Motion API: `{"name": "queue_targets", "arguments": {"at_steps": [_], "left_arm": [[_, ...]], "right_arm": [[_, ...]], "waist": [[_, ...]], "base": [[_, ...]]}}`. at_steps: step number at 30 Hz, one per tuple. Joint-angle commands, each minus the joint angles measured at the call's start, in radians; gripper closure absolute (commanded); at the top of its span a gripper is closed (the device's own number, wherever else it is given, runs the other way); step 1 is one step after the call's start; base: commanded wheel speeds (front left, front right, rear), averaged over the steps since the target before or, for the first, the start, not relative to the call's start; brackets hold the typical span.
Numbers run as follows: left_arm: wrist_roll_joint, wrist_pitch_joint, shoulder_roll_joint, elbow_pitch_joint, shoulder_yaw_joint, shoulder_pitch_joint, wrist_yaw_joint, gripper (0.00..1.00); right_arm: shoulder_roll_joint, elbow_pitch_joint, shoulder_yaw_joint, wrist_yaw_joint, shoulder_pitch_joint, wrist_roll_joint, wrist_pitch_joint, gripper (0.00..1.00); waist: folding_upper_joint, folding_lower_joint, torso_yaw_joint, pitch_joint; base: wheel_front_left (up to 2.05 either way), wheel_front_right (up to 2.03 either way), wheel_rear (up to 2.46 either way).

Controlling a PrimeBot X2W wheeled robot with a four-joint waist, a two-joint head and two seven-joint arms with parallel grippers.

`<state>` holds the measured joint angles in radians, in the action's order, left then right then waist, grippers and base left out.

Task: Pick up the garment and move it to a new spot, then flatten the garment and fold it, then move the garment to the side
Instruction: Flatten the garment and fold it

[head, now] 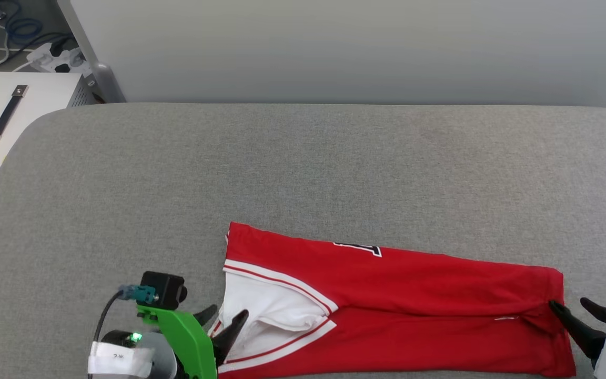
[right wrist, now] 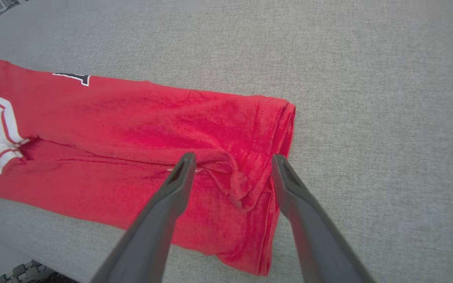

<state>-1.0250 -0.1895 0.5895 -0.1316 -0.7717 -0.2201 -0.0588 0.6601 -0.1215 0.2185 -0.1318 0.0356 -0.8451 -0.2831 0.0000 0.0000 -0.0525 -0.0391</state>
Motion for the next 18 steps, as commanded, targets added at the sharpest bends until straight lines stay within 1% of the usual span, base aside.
{"name": "queue_targets", "arguments": {"at_steps": [1,6,9,12,15,17,18], "left_arm": [[0.021,0.042,-0.012,0.011,0.016,0.011,-0.005,0.0],[0.072,0.199,-0.04,0.021,0.054,0.0,0.003,0.0],[0.124,0.304,-0.056,0.008,0.068,-0.008,-0.002,0.0],[0.154,0.393,-0.075,-0.01,0.091,-0.01,-0.005,0.0],[0.199,0.44,-0.093,-0.022,0.13,-0.012,-0.003,0.0],[0.239,0.449,-0.109,-0.019,0.172,-0.008,-0.003,0.0],[0.274,0.45,-0.123,-0.003,0.21,-0.007,-0.001,0.0]], "right_arm": [[-0.004,0.018,-0.026,0.001,0.012,-0.011,-0.021,0.0],[-0.043,0.059,-0.11,0.001,0.029,0.006,-0.116,0.0],[-0.091,0.082,-0.156,0.001,0.034,0.041,-0.179,0.0],[-0.144,0.093,-0.208,0.001,0.038,0.075,-0.231,0.0],[-0.204,0.088,-0.281,0.001,0.041,0.145,-0.287,0.0],[-0.246,0.089,-0.325,0.001,0.039,0.188,-0.314,0.0],[-0.268,0.088,-0.348,0.001,0.038,0.21,-0.331,0.0]], "waist": [[0.0,0.0,0.0,0.004],[0.0,0.0,-0.007,0.007],[0.0,0.0,-0.013,0.005],[0.0,0.0,-0.018,0.001],[0.0,0.0,-0.025,-0.009],[0.0,0.0,-0.031,-0.018],[0.0,0.0,-0.035,-0.024]], "base": [[0.0,0.0,0.0],[0.0,0.0,0.0],[0.0,0.0,0.0],[0.0,0.0,0.0],[0.0,0.0,0.0],[0.0,0.0,0.0],[0.0,0.0,0.0]]}}
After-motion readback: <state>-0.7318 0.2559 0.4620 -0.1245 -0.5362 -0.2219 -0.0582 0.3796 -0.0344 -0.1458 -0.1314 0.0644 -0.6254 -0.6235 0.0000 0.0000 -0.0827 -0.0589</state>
